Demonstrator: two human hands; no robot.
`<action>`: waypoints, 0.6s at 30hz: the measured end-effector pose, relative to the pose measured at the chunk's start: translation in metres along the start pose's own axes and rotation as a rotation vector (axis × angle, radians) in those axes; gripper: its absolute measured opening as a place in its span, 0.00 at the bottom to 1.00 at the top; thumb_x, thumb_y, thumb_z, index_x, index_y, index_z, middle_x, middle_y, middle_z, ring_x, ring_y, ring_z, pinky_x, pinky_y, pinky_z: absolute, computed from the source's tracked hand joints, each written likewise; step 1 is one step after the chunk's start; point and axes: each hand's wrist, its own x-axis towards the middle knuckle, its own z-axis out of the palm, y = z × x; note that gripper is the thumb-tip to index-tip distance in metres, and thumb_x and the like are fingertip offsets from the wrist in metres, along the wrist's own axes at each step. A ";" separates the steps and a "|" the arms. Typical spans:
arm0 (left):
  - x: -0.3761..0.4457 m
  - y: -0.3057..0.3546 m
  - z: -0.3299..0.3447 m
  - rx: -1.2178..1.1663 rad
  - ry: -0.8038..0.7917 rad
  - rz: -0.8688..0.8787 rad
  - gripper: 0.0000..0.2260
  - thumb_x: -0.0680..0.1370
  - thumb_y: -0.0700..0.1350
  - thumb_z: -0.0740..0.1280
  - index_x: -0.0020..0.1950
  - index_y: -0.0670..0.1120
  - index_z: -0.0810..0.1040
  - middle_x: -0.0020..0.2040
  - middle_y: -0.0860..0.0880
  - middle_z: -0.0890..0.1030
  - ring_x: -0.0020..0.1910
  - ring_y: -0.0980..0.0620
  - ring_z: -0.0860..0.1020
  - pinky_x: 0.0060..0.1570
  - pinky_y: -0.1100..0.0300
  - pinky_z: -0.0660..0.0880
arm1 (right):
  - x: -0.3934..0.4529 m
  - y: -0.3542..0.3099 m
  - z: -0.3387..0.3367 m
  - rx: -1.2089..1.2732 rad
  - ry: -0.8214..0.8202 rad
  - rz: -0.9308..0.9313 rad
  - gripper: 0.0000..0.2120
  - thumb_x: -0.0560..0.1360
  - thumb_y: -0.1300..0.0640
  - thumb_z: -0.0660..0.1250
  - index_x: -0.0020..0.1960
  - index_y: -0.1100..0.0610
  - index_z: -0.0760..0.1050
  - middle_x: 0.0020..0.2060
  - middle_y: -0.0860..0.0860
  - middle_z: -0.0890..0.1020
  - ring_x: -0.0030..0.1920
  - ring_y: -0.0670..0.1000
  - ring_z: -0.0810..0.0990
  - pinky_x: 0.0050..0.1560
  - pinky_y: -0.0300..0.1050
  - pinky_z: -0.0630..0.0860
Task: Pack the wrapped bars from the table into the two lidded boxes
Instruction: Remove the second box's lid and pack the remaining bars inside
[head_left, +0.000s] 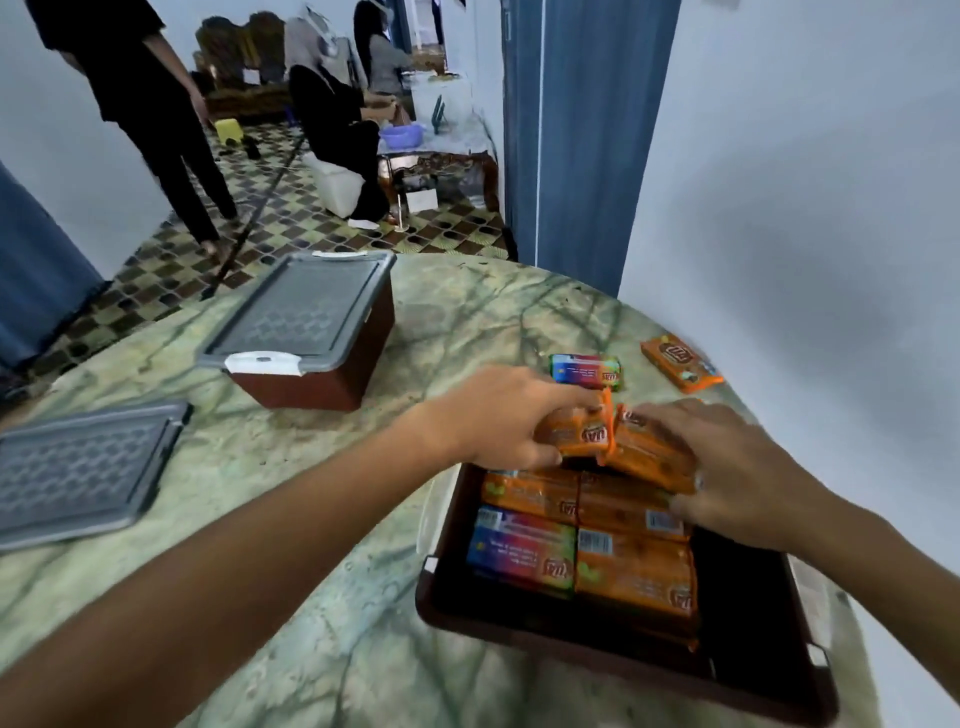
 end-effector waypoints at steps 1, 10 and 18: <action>-0.008 0.009 0.009 0.006 -0.024 0.018 0.28 0.72 0.53 0.69 0.72 0.55 0.66 0.59 0.49 0.79 0.56 0.49 0.76 0.48 0.59 0.67 | -0.011 -0.001 0.006 -0.031 -0.035 -0.005 0.42 0.60 0.44 0.66 0.74 0.45 0.61 0.66 0.47 0.71 0.65 0.52 0.68 0.63 0.54 0.69; -0.032 0.019 0.070 0.090 -0.169 -0.059 0.24 0.72 0.52 0.68 0.68 0.55 0.71 0.60 0.50 0.77 0.58 0.48 0.75 0.52 0.51 0.76 | -0.026 -0.002 0.051 -0.221 -0.086 -0.014 0.36 0.72 0.52 0.66 0.76 0.45 0.56 0.70 0.47 0.64 0.66 0.51 0.63 0.61 0.50 0.66; -0.018 0.012 0.072 0.139 -0.090 -0.206 0.15 0.74 0.52 0.68 0.59 0.48 0.79 0.55 0.48 0.76 0.57 0.47 0.73 0.53 0.50 0.75 | -0.010 -0.014 0.065 -0.272 -0.018 -0.020 0.23 0.77 0.55 0.62 0.72 0.45 0.66 0.70 0.49 0.67 0.68 0.53 0.63 0.64 0.52 0.67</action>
